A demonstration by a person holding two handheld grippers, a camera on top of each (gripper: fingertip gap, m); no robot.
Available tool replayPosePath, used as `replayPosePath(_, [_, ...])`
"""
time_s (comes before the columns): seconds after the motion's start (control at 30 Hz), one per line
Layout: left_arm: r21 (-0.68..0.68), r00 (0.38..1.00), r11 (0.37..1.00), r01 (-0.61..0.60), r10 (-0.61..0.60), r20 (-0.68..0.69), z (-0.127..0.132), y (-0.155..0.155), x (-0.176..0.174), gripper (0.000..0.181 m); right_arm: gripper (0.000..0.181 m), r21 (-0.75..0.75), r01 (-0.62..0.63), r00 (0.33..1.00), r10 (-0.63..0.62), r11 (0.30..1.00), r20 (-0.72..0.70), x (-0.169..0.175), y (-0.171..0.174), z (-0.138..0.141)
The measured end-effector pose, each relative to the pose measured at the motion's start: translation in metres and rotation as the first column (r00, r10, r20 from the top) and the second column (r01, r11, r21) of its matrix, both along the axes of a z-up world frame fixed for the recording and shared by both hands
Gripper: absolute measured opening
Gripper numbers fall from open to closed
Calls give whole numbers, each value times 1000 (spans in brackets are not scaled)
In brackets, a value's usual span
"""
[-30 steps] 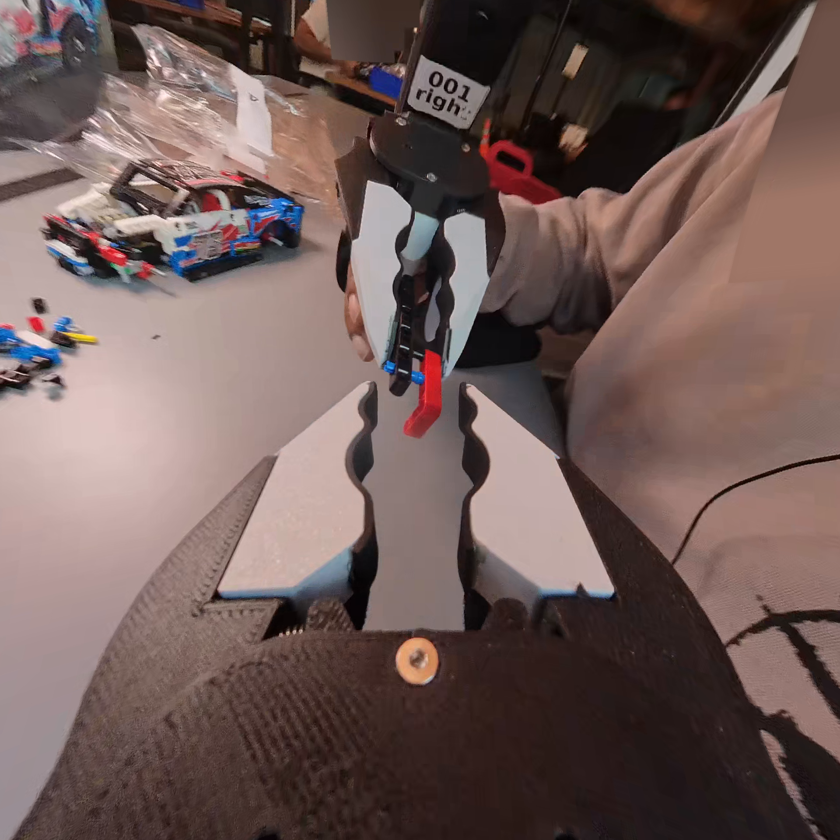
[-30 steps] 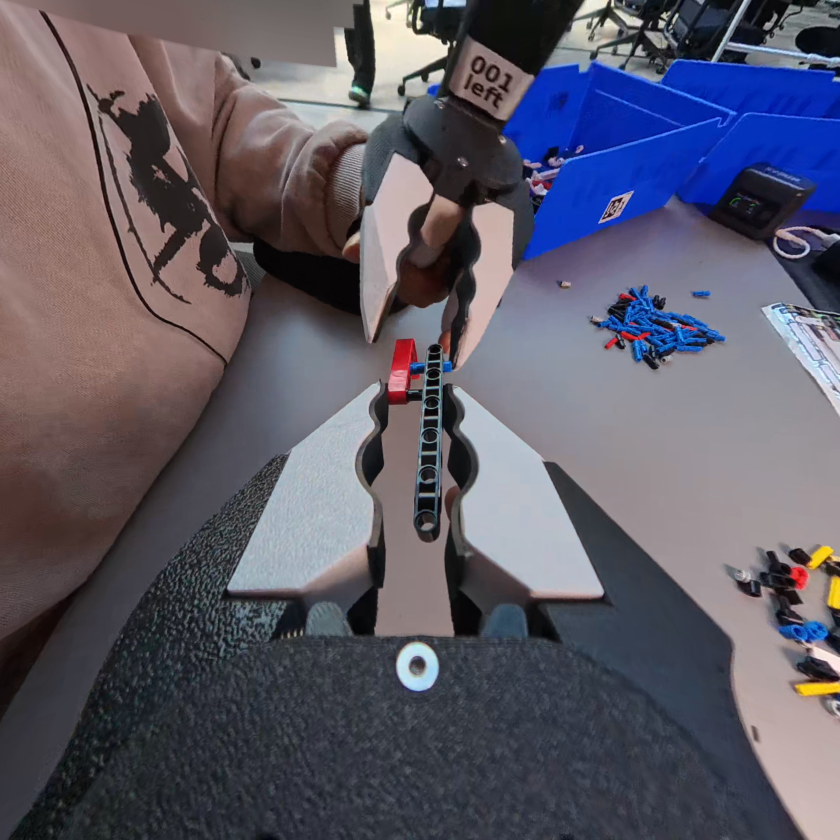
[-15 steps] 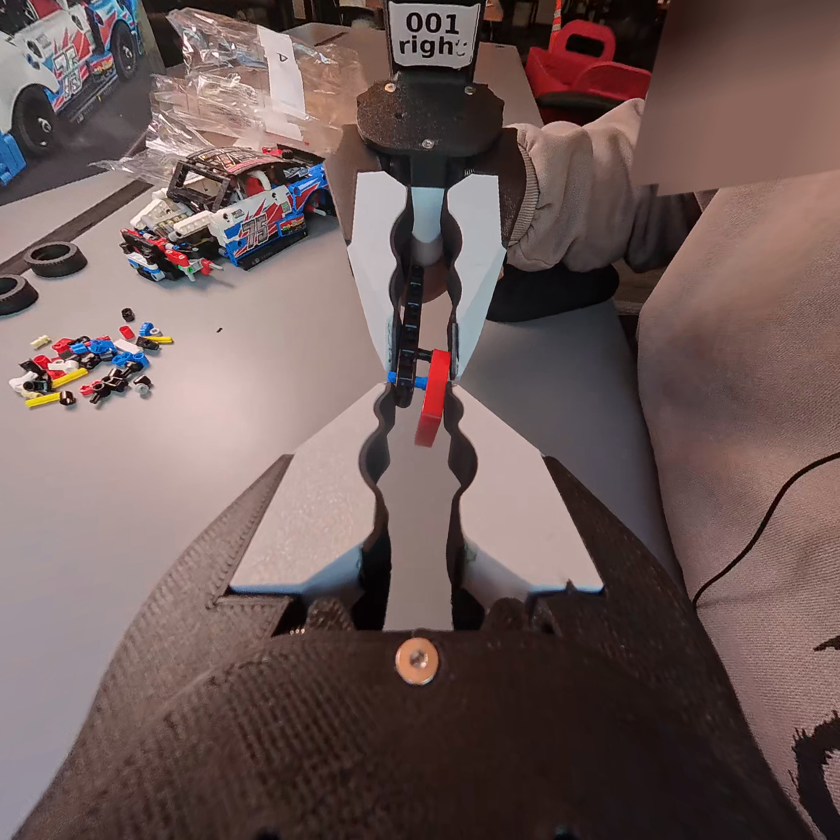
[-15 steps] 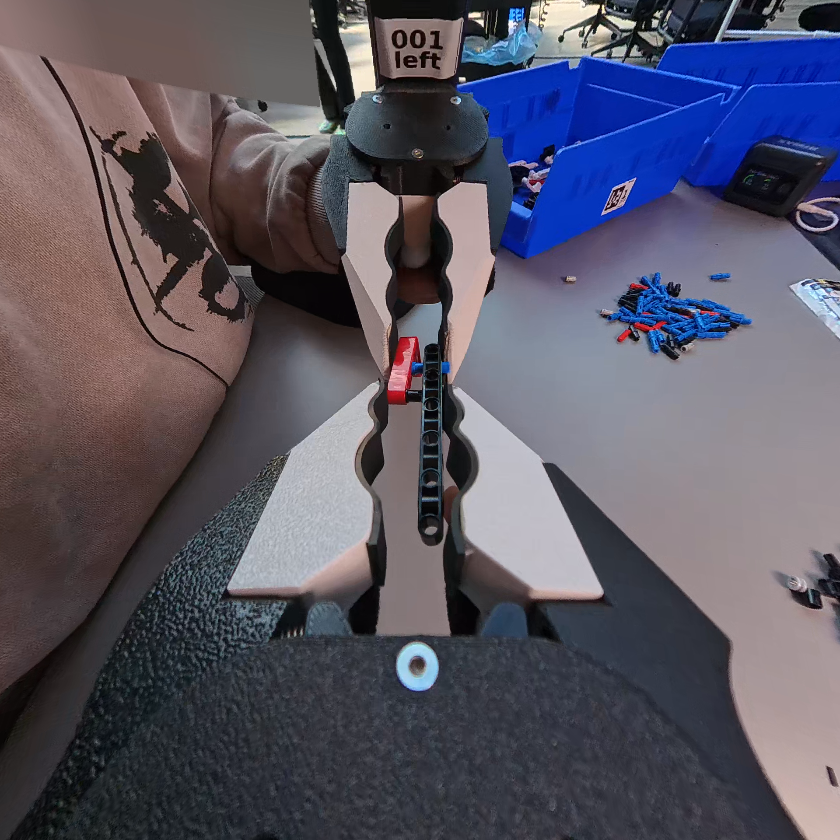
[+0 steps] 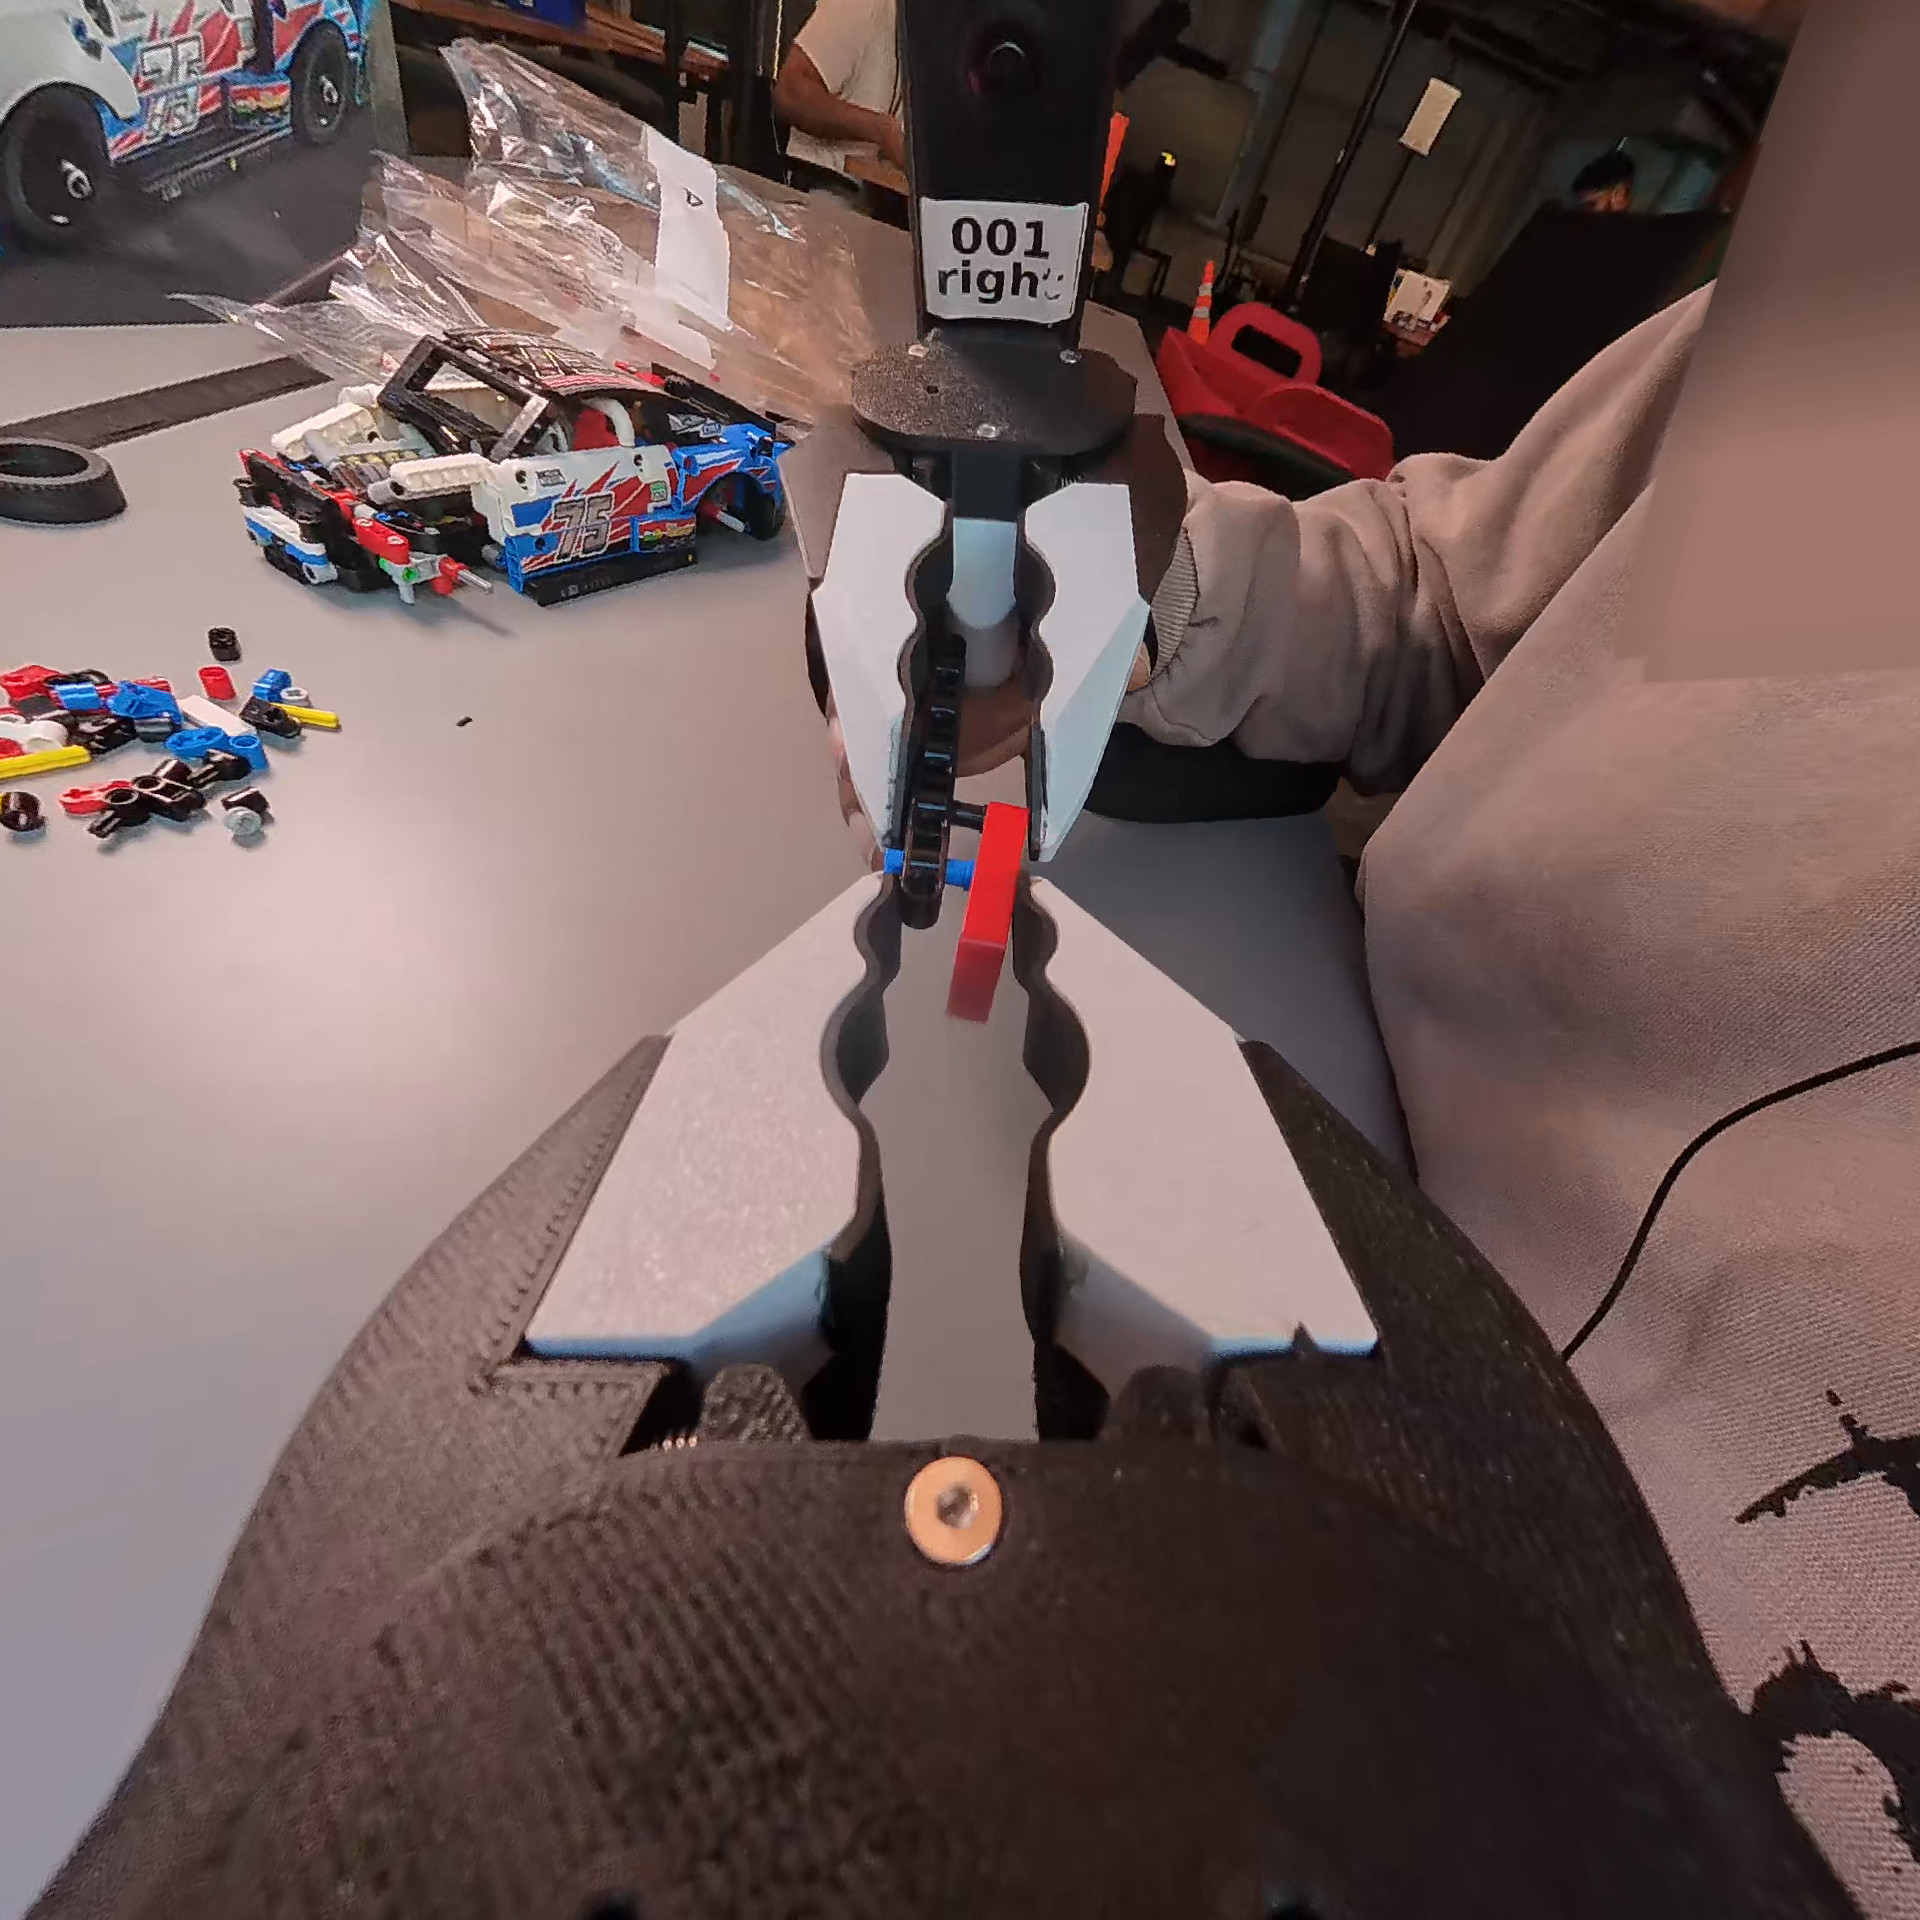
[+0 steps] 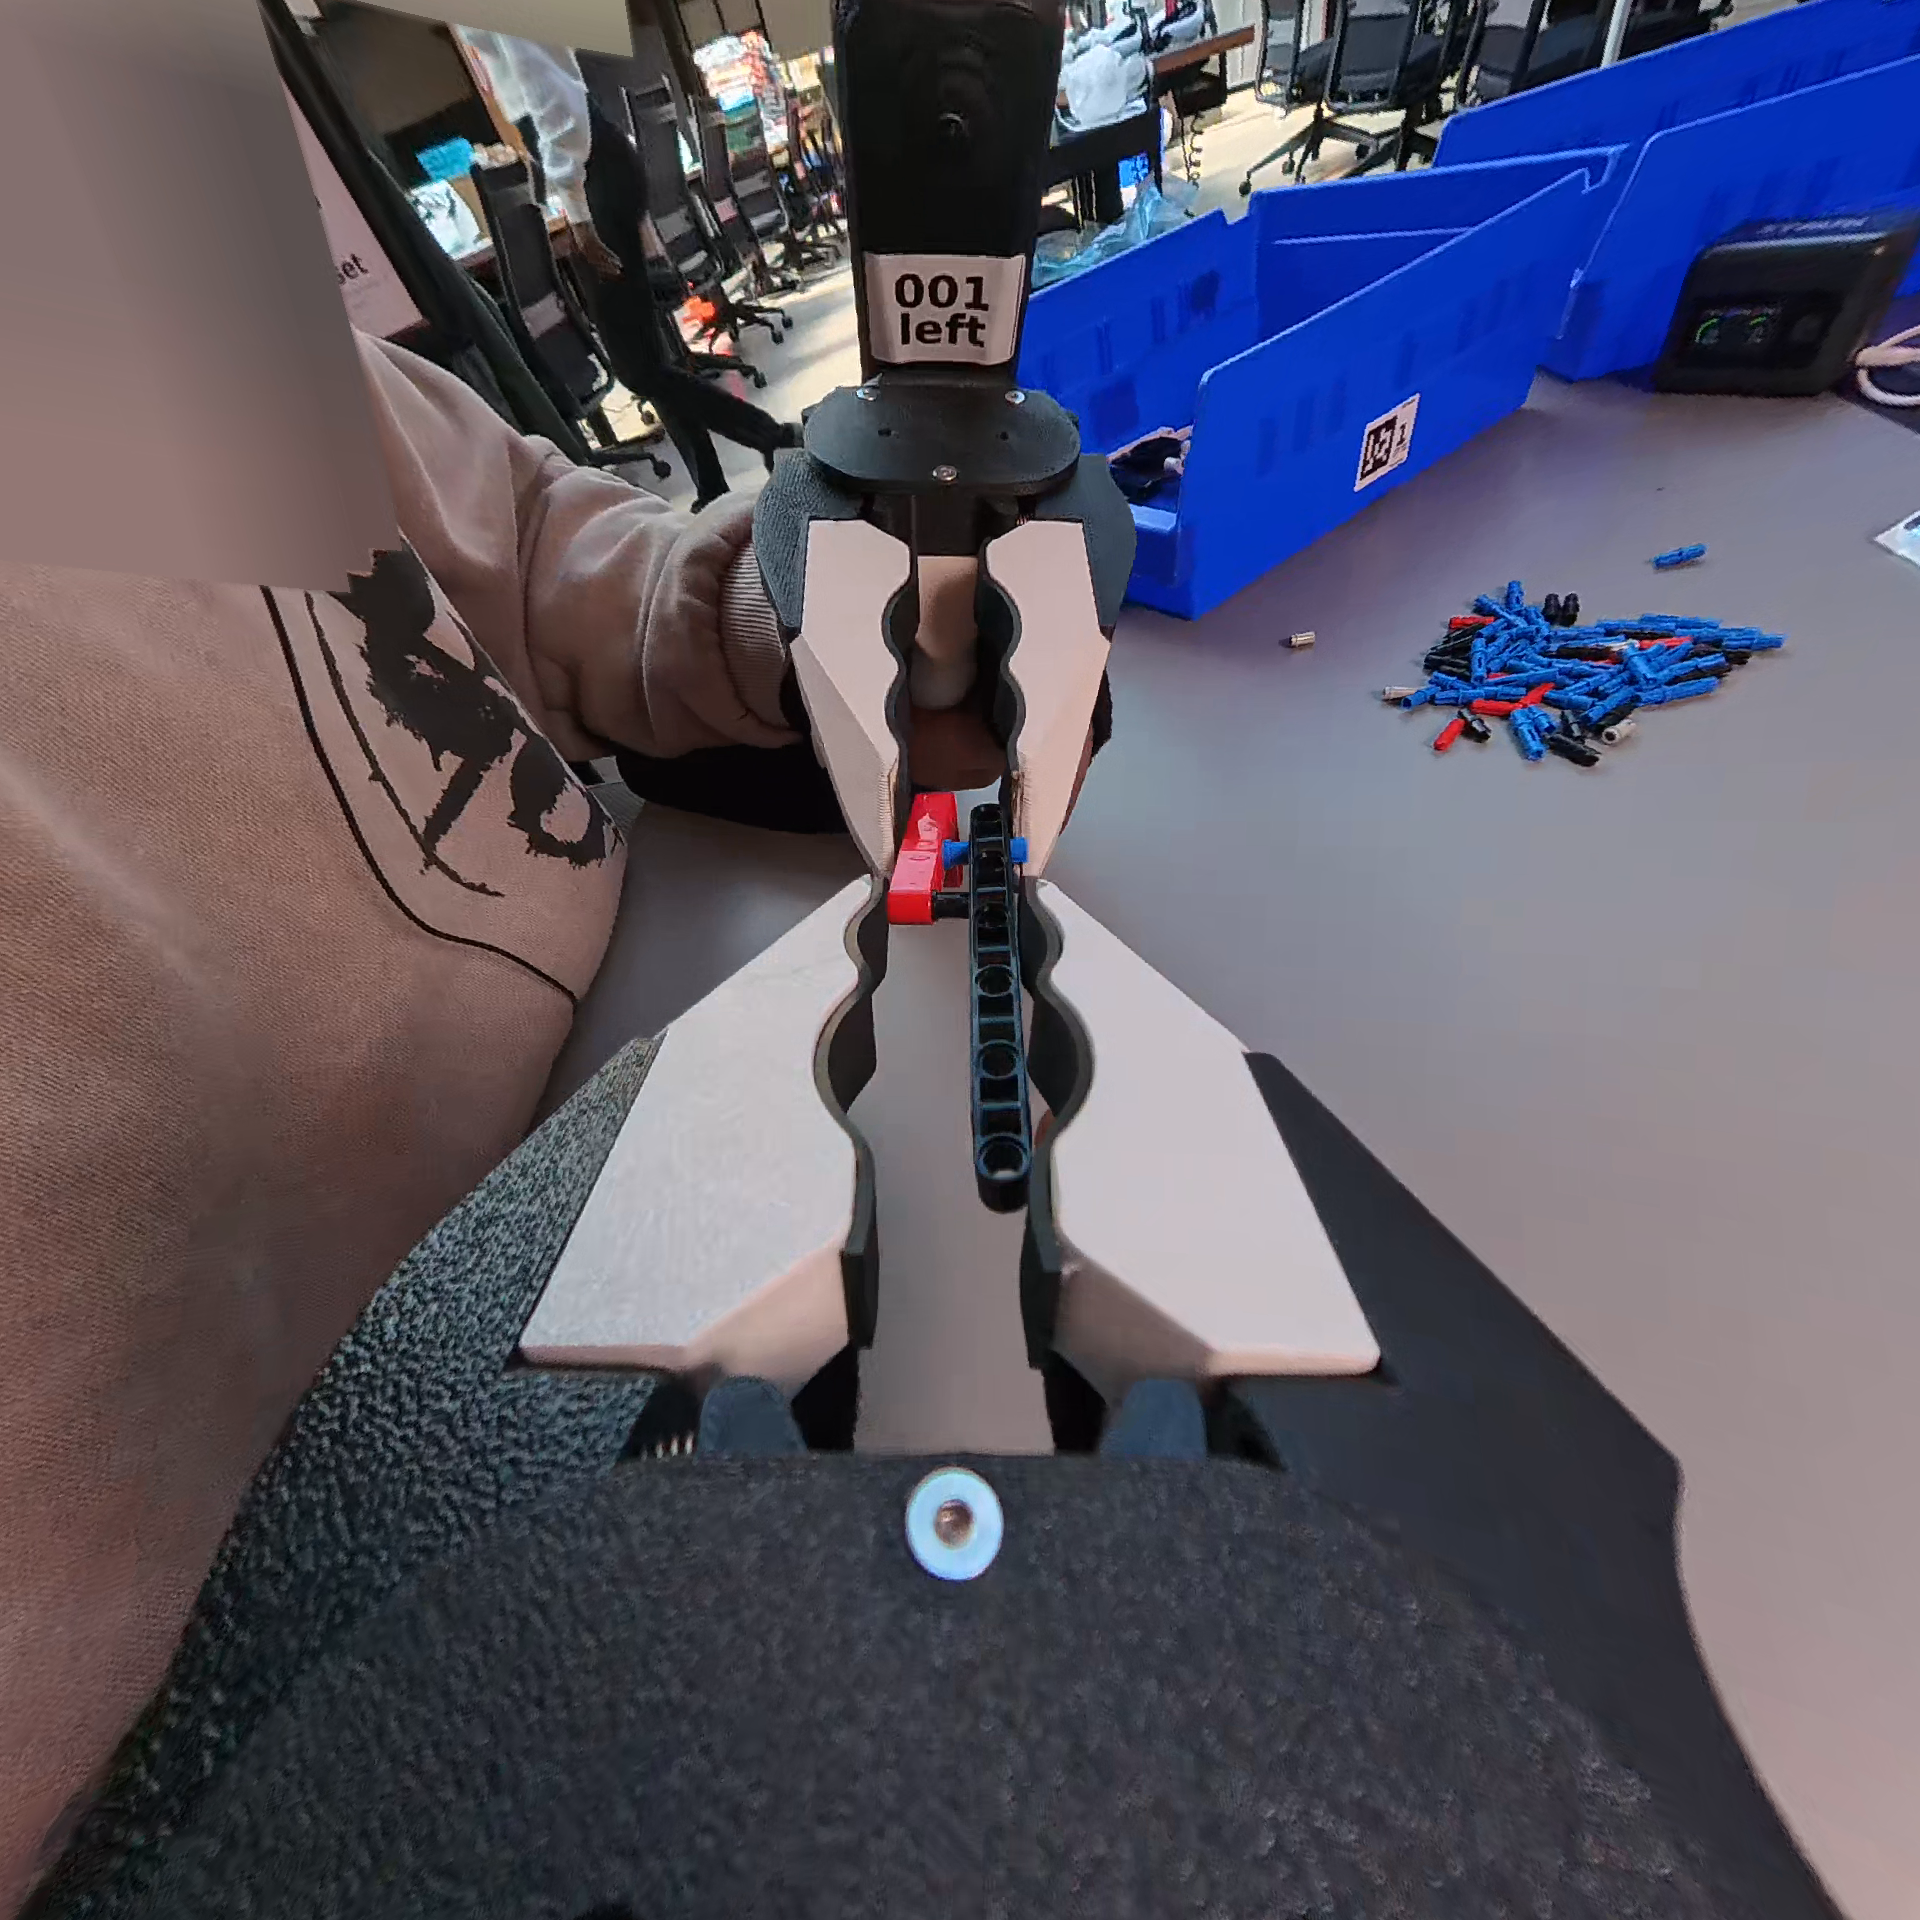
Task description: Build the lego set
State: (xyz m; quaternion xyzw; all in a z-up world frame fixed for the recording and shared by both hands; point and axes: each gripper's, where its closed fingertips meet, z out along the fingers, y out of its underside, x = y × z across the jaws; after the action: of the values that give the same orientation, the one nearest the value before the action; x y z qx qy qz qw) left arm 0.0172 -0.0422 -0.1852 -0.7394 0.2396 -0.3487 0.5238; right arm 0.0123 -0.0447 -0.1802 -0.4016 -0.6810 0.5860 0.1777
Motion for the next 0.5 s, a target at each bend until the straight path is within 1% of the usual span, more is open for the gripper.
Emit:
replayPosePath(0.13, [-1,1000,1000,-13,13,17,0,1,-4,20,23,40,18,1000,-17,999,-22,2,7,-1])
replayPosePath(0.23, [-17,999,999,-35,35,34,0,3,-6,21,22,96,50,998,-44,994,-54,0,8,-1])
replayPosePath(0.37, [-89,986,993,-76,88,144,3,8,-10,22,20,103,92,995,-87,990,-51,-3,12,3])
replayPosePath(0.47, [-103,977,984,-147,161,141,0,14,-16,22,20,53,147,989,-146,988,-6,-9,18,1])
replayPosePath(0.5, [-105,975,982,-157,171,140,-1,14,-17,22,21,43,148,989,-148,988,3,-9,18,-1])
